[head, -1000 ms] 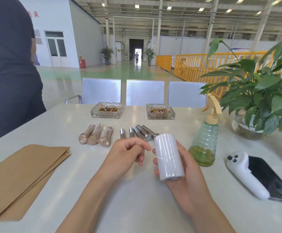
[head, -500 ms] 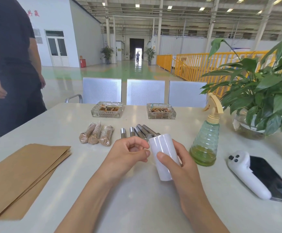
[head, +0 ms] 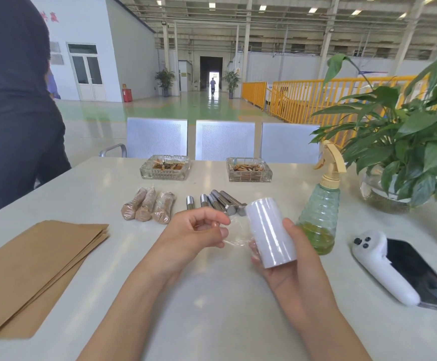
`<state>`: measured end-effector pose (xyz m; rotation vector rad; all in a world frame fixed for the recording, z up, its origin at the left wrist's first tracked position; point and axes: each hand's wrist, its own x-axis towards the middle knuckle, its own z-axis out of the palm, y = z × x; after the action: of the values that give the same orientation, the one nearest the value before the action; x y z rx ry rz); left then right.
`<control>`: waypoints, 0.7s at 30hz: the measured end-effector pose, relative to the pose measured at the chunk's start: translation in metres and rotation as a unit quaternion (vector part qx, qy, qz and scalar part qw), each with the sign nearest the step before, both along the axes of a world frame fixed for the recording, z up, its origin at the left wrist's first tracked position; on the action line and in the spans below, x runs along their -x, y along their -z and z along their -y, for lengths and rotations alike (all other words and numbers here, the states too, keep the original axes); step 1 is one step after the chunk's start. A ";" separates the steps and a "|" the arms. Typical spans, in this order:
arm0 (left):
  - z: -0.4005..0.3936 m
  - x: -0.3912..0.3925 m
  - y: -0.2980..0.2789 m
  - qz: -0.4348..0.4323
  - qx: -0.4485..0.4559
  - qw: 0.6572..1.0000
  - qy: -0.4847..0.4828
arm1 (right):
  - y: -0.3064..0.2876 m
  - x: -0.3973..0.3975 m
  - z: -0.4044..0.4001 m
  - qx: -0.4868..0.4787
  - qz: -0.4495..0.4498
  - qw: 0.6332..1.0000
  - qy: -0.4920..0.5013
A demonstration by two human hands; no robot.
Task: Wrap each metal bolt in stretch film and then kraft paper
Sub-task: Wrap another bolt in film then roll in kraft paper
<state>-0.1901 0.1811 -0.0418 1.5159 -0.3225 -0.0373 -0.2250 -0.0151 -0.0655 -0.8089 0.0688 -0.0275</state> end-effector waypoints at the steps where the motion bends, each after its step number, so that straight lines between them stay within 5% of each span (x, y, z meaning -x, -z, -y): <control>1: 0.000 0.000 0.000 -0.006 0.009 1.000 0.000 | 0.000 0.000 0.002 -0.028 0.005 0.999 -0.017; 21: -0.008 -0.006 0.003 -0.058 -0.038 0.998 -0.010 | 0.002 -0.005 0.011 -0.070 0.012 0.997 0.009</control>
<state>-0.1839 0.1895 -0.0453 1.5846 -0.2136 -0.1223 -0.2200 -0.0260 -0.0679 -0.6686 0.0539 -0.0495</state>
